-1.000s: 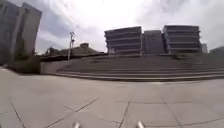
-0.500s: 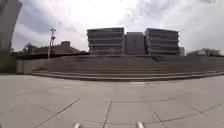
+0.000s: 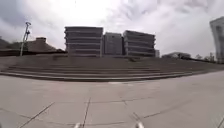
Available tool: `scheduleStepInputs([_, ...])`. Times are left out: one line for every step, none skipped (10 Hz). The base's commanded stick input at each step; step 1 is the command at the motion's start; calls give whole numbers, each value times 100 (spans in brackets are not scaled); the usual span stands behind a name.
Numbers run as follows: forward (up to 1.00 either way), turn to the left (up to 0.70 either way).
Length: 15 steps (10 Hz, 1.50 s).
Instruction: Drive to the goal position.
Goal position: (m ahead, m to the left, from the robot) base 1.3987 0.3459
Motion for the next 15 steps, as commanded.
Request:
scheduleStepInputs([0, -70])
scheduleStepInputs([0, -70])
scheduleStepInputs([0, -70])
scheduleStepInputs([0, -70])
scheduleStepInputs([0, -70])
scheduleStepInputs([0, -70])
scheduleStepInputs([0, -70])
scheduleStepInputs([0, -70])
scheduleStepInputs([0, -70])
scheduleStepInputs([0, -70])
scheduleStepInputs([0, -70])
scheduleStepInputs([0, -70])
scheduleStepInputs([0, -70])
scheduleStepInputs([0, -70])
scheduleStepInputs([0, -70])
